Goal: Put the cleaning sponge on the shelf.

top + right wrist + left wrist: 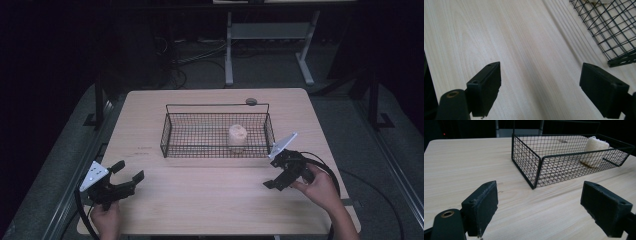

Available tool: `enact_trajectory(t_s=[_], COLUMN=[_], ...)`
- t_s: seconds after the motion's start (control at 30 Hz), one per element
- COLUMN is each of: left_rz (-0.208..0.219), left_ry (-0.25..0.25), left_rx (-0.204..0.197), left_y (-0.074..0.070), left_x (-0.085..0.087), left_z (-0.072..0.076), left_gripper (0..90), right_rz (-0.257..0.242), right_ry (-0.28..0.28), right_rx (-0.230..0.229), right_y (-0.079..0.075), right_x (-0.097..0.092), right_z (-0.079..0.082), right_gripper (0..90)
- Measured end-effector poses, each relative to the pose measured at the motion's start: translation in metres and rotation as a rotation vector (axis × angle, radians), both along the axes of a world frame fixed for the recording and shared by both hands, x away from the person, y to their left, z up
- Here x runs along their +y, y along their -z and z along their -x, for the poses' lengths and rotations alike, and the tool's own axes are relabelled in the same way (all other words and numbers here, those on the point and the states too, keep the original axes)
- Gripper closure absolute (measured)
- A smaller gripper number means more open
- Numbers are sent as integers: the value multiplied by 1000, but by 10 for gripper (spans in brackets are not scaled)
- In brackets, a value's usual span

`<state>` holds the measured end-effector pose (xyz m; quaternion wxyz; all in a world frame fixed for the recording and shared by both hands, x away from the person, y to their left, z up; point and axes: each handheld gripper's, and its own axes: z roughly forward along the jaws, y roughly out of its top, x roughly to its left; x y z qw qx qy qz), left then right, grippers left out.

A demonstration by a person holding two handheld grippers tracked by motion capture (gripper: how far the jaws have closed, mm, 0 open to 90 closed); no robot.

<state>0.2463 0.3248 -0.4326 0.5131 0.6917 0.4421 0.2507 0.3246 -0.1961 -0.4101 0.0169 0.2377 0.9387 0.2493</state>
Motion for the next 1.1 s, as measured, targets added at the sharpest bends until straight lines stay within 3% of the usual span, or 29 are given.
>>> enact_trajectory(t_s=[1.1], left_rz=[-6], left_ry=[3], left_rx=[-2], left_y=[0], left_x=[-2], left_z=[0], left_gripper=[138], right_rz=[-53], right_ry=[56], right_rx=[-21], right_y=[20], right_x=[-32], right_z=[43], right_gripper=[168])
